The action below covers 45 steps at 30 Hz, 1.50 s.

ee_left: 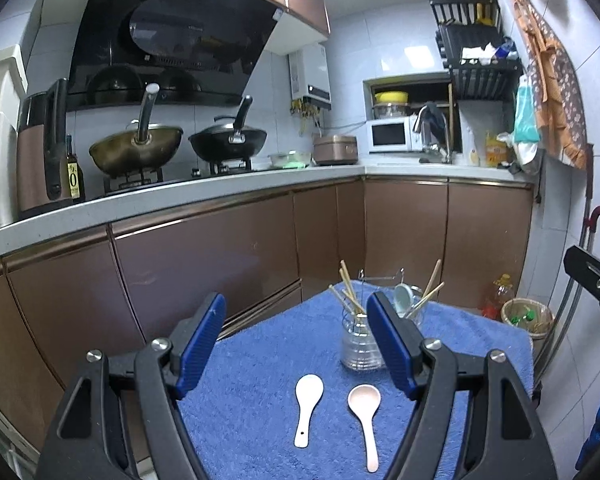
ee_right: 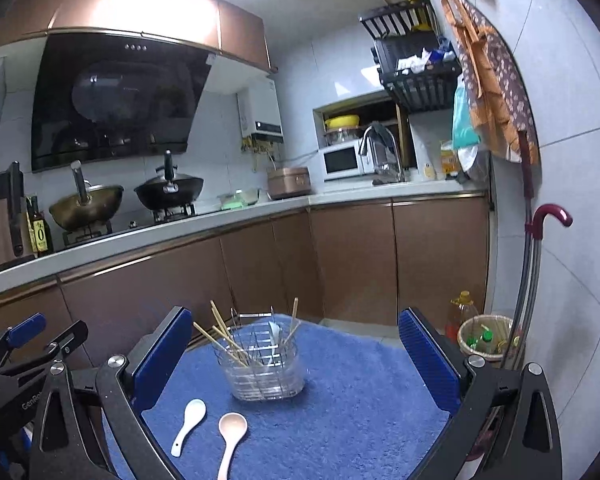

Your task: Organize utensils

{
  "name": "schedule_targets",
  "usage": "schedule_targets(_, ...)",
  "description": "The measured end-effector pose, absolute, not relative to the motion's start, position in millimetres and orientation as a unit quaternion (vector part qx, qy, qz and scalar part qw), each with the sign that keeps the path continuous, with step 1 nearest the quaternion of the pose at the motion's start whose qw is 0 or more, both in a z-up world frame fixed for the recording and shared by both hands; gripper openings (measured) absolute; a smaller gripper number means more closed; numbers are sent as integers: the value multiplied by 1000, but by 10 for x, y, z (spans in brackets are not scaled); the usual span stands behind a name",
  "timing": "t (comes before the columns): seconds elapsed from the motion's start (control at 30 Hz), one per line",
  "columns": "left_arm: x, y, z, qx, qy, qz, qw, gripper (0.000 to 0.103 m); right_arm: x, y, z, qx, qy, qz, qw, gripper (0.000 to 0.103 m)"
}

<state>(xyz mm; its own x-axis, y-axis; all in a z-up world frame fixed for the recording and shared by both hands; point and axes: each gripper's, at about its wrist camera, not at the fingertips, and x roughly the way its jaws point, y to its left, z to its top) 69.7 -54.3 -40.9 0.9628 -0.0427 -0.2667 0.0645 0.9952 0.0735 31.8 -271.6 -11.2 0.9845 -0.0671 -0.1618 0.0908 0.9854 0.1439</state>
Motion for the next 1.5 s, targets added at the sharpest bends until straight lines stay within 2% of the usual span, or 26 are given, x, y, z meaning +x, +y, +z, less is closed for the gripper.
schedule_targets(0.33,1048,-550,-675,43,184,-29,982,72,708,-2624,-359,68,131,-18,989,103)
schedule_targets(0.53,1232,-513,-806,37,216,-34,975,72,920,-2613,-505,74,161,-6,984,98)
schedule_targets(0.87,1812,-112,-1246,-29,326,-85,941,72,1361,-2663,-941,104,262,45,958,75)
schedule_targets(1.1,2315,270,-1721,-102,419,-151,890,71,1685,-2558,-1375,104,340,91,930,55)
schedule_targets(1.17,2433,315,-1850,-121,440,-179,872,70,1788,-2529,-1490,111,360,115,919,44)
schedule_targets(1.23,2548,334,-1964,-134,454,-198,859,70,1892,-2512,-1601,118,378,133,909,41)
schedule_targets(1.33,2723,321,-2111,-143,470,-229,841,62,2021,-2501,-1707,123,397,152,897,40)
schedule_targets(1.5,2993,299,-2315,-156,496,-272,810,41,2285,-2497,-1897,130,429,185,874,40)
